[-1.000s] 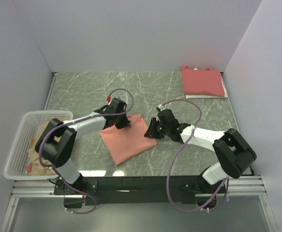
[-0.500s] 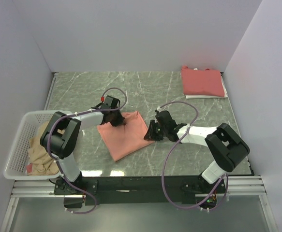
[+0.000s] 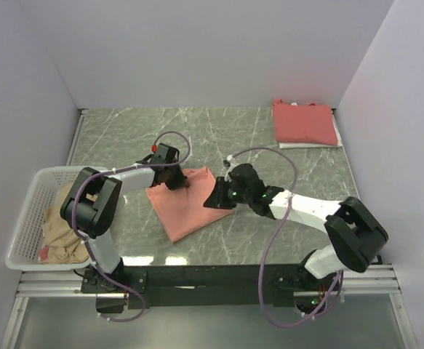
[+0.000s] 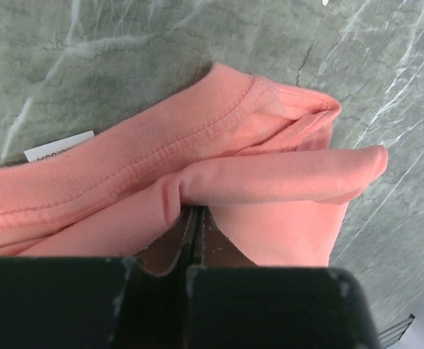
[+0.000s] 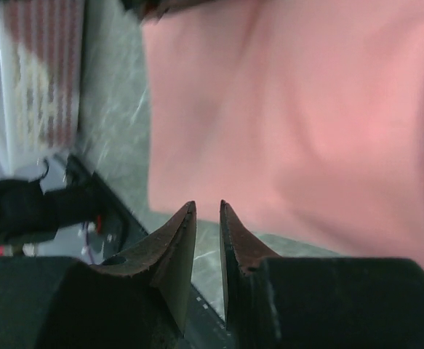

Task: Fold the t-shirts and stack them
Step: Fold the tshirt

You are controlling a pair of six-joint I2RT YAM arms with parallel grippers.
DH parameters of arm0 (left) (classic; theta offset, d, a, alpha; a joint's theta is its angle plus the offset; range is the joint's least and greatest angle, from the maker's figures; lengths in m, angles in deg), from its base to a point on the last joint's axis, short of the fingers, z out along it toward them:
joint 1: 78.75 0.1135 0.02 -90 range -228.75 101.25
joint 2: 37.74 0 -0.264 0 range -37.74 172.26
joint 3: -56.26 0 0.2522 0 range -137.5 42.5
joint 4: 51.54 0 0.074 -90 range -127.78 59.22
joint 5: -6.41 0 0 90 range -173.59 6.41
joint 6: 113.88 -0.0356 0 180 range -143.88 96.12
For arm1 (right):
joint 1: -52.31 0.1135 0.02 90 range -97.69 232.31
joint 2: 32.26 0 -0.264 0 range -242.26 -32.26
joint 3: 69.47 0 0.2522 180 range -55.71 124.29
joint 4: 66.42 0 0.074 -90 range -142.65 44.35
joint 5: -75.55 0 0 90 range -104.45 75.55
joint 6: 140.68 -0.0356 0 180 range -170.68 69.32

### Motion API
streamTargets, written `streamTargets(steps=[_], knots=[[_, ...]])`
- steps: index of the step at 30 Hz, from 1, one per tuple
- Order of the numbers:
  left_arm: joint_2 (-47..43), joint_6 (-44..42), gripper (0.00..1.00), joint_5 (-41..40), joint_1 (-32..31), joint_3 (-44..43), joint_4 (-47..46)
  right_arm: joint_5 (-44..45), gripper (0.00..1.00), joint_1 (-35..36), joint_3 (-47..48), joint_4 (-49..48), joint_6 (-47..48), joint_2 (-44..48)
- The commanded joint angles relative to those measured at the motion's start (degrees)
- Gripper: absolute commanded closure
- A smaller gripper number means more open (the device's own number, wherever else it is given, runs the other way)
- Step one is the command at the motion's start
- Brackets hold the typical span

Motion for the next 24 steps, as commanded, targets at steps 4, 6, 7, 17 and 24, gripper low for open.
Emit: streamTargets(steps=[4,6,7,17,24], knots=[[0.4,-2.1,0.99,0.1,0.3,-0.9,-0.4,-8.8,0.73,4.4,0.9,-12.9,-3.9,-11.0],[0.4,-2.1,0.99,0.3,0.3,-1.1,-0.2,-8.9,0.73,4.4,0.2,-15.6,-4.6,-14.0],[0.4,-2.2,0.99,0.4,0.4,-1.2,-0.2,-8.7,0.74,4.3,0.0,-16.3,-4.7,-16.9],[-1.2,-3.7,0.99,1.4,0.8,-3.8,2.2,-8.8,0.75,4.4,-4.3,-21.3,-11.4,-21.4],[-3.9,-7.0,0.96,3.0,0.8,-9.9,6.4,-5.6,0.73,2.4,-2.4,-11.7,-8.5,-7.6]])
